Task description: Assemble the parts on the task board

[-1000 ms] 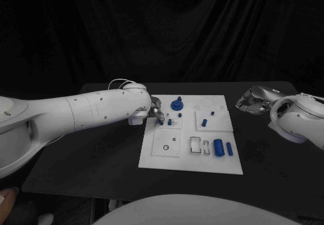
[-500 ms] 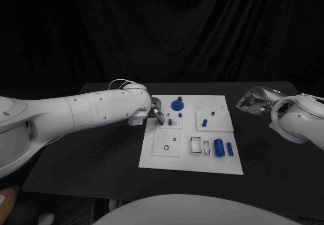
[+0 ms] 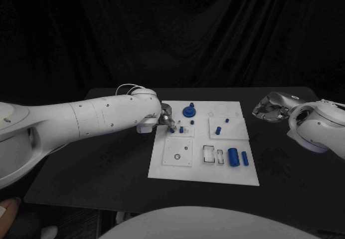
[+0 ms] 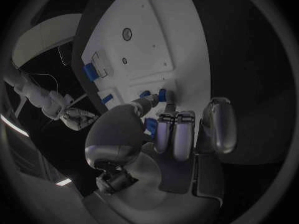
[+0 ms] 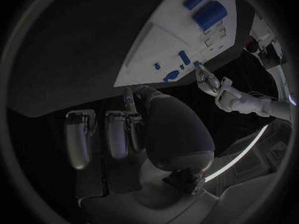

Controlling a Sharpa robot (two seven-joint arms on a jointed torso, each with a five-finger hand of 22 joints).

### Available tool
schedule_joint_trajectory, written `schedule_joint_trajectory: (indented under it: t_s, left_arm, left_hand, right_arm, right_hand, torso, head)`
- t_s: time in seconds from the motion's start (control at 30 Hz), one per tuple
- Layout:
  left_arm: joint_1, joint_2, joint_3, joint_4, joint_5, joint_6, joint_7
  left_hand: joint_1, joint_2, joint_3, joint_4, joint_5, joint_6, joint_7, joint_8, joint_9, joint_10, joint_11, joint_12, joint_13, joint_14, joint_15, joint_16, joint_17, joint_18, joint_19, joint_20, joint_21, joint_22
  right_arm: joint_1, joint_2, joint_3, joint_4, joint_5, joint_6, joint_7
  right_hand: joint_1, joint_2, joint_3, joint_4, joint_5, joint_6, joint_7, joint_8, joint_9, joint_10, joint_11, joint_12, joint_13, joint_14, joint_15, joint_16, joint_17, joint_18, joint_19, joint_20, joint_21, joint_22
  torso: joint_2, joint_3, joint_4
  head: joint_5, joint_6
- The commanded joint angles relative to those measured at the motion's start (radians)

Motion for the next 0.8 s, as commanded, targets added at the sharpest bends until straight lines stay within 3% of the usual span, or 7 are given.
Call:
schedule_joint_trajectory:
  t_s: [0.03, 0.17, 0.27, 0.4, 0.6, 0.63, 0.8]
  left_arm:
    - [-0.011, 0.005, -0.005, -0.002, 0.004, 0.04, -0.007]
    - [-0.012, 0.005, -0.005, -0.006, 0.004, 0.045, -0.012]
    - [-0.014, 0.005, -0.005, -0.008, 0.004, 0.048, -0.015]
    - [-0.016, 0.005, -0.005, -0.009, 0.004, 0.046, -0.017]
    - [-0.017, 0.003, -0.005, -0.009, 0.004, 0.033, -0.021]
    - [-0.017, 0.002, -0.005, -0.009, 0.004, 0.03, -0.023]
    - [-0.017, -0.001, -0.005, -0.008, 0.004, 0.024, -0.031]
  left_hand:
    - [-0.022, -0.007, -0.061, 0.041, -0.034, -0.015, 0.021, -0.064, -0.061, 0.104, 0.019, 0.003, 0.261, 0.1, 0.018, 0.001, 0.258, 0.021, -0.012, 0.008, -0.017, 0.17]
    - [-0.048, -0.015, -0.152, 0.094, -0.066, -0.043, 0.043, -0.131, -0.129, 0.104, 0.038, 0.003, 0.261, 0.099, 0.034, 0.0, 0.255, 0.024, -0.015, 0.022, -0.028, 0.168]
    - [-0.073, -0.012, -0.222, 0.13, -0.107, -0.052, 0.05, -0.148, -0.171, 0.104, 0.046, 0.003, 0.261, 0.098, 0.042, 0.0, 0.254, 0.025, -0.017, 0.03, -0.033, 0.167]
    - [-0.082, -0.004, -0.255, 0.145, -0.123, -0.051, 0.051, -0.147, -0.189, 0.104, 0.048, 0.003, 0.261, 0.099, 0.043, 0.001, 0.257, 0.026, -0.016, 0.033, -0.035, 0.167]
    - [-0.14, 0.018, -0.339, 0.219, -0.146, -0.03, 0.048, -0.138, -0.211, 0.104, 0.046, 0.003, 0.261, 0.103, 0.043, 0.003, 0.263, 0.025, -0.013, 0.034, -0.033, 0.168]
    - [-0.151, 0.033, -0.35, 0.238, -0.146, -0.021, 0.046, -0.132, -0.207, 0.104, 0.044, 0.003, 0.261, 0.103, 0.041, 0.003, 0.263, 0.025, -0.012, 0.033, -0.031, 0.169]
    - [-0.145, 0.069, -0.37, 0.244, -0.138, 0.003, 0.034, -0.096, -0.158, 0.104, 0.035, 0.003, 0.261, 0.103, 0.033, 0.003, 0.263, 0.024, -0.008, 0.026, -0.026, 0.17]
  right_arm:
    - [-0.003, 0.0, 0.001, 0.001, -0.003, 0.011, -0.018]
    - [-0.003, -0.001, 0.001, 0.002, -0.003, 0.012, -0.019]
    - [-0.003, -0.001, 0.001, 0.002, -0.003, 0.013, -0.019]
    - [-0.003, -0.001, 0.001, 0.002, -0.003, 0.013, -0.019]
    - [-0.003, -0.001, 0.001, 0.001, -0.003, 0.014, -0.019]
    - [-0.003, -0.001, 0.001, 0.001, -0.003, 0.014, -0.019]
    - [-0.003, -0.002, 0.001, 0.002, -0.003, 0.014, -0.019]
  right_hand:
    - [0.008, 0.001, 0.005, 0.001, 0.004, -0.003, 0.006, -0.006, -0.001, 0.102, 0.004, 0.006, 0.263, 0.093, 0.002, -0.006, 0.224, -0.003, 0.096, -0.002, -0.003, 0.257]
    - [0.008, 0.001, 0.006, 0.001, 0.004, -0.005, 0.007, -0.007, -0.001, 0.102, 0.004, 0.006, 0.263, 0.093, 0.002, -0.006, 0.223, -0.003, 0.096, -0.002, -0.004, 0.257]
    - [0.008, 0.001, 0.006, 0.001, 0.004, -0.005, 0.007, -0.007, -0.001, 0.102, 0.004, 0.006, 0.263, 0.093, 0.002, -0.006, 0.223, -0.003, 0.096, -0.002, -0.004, 0.257]
    - [0.008, 0.001, 0.006, 0.001, 0.004, -0.005, 0.007, -0.007, -0.001, 0.102, 0.004, 0.006, 0.263, 0.093, 0.002, -0.006, 0.223, -0.003, 0.096, -0.002, -0.004, 0.257]
    - [0.008, 0.001, 0.006, 0.001, 0.004, -0.005, 0.007, -0.007, -0.001, 0.102, 0.004, 0.006, 0.263, 0.093, 0.002, -0.006, 0.223, -0.003, 0.096, -0.002, -0.004, 0.257]
    - [0.008, 0.001, 0.006, 0.001, 0.004, -0.005, 0.007, -0.007, -0.001, 0.102, 0.004, 0.006, 0.263, 0.093, 0.002, -0.006, 0.223, -0.003, 0.096, -0.002, -0.004, 0.257]
    - [0.008, 0.001, 0.006, 0.001, 0.004, -0.005, 0.007, -0.007, -0.001, 0.102, 0.004, 0.006, 0.263, 0.093, 0.002, -0.006, 0.223, -0.003, 0.096, -0.002, -0.004, 0.257]
  torso:
    - [0.001, -0.0002, -0.0002]
    - [0.001, -0.0001, -0.0002]
    - [0.0, 0.0001, -0.0002]
    - [0.0, 0.0002, -0.0003]
    - [0.0, 0.0, -0.0018]
    - [0.0, 0.0001, -0.0016]
    - [-0.001, 0.0001, 0.0]
  head:
    - [-0.001, 0.0]
    - [-0.002, 0.0]
    - [-0.003, 0.0]
    - [-0.001, 0.0]
    - [0.0, 0.0]
    - [-0.001, 0.0]
    - [-0.002, 0.0]
